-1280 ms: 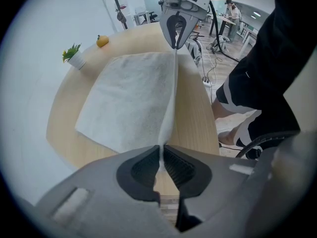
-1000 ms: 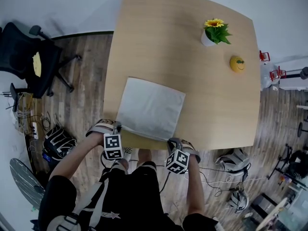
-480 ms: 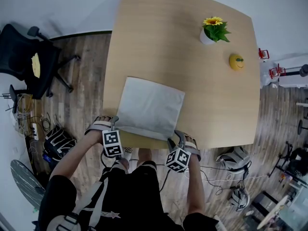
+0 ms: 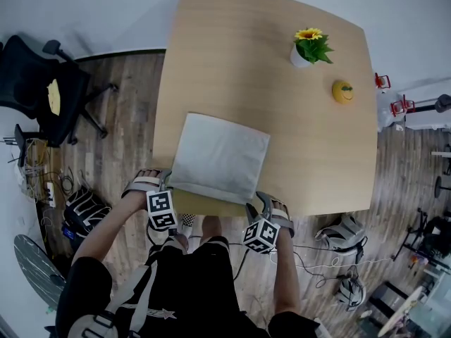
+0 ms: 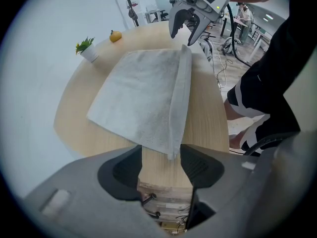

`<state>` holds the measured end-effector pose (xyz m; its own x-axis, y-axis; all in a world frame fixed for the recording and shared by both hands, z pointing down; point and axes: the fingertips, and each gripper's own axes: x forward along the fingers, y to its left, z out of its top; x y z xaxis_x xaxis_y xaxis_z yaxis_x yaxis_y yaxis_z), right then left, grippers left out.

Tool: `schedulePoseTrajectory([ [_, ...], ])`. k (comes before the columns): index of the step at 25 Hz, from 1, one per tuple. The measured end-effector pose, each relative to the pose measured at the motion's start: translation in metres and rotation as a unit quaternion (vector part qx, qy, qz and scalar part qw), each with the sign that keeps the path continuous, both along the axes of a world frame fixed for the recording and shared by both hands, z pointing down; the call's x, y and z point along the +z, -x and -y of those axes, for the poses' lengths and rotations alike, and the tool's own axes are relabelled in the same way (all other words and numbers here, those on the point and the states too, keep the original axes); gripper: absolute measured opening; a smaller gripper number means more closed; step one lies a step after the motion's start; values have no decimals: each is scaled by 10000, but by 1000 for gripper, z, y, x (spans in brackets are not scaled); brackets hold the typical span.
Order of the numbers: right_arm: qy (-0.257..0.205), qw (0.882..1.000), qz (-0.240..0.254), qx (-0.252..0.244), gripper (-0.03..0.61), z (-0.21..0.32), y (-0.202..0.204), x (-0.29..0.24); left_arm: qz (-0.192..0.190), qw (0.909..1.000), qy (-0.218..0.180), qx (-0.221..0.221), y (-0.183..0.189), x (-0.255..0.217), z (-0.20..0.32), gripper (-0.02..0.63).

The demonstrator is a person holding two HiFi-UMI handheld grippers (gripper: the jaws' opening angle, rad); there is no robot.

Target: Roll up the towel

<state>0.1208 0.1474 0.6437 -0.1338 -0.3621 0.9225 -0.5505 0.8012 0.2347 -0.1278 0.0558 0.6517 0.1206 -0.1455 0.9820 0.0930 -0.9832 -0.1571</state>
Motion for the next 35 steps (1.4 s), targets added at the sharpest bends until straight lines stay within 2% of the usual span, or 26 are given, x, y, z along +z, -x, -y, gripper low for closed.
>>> schedulePoseTrajectory([
  [5,-140,9999,34,-47,215,-6,8,-13,-170,9997,-145,87,-5,-16,-8,249],
  [12,-123,9997,130,-175,206,-23,25,-13,-355,9986,-88,389,-19,-23,-39,241],
  [14,-68,9996,158,-228,195,-28,30,-10,-379,9982,-46,454,-21,-21,-47,219],
  [19,87,9992,184,-331,175,-36,38,0,-355,9980,70,516,-23,-8,-56,212],
  [29,322,9983,178,-456,144,-29,37,19,-209,9983,91,528,-27,12,-42,184],
  [35,508,9970,152,-558,123,-29,36,27,-79,9982,269,539,-25,18,-41,183],
])
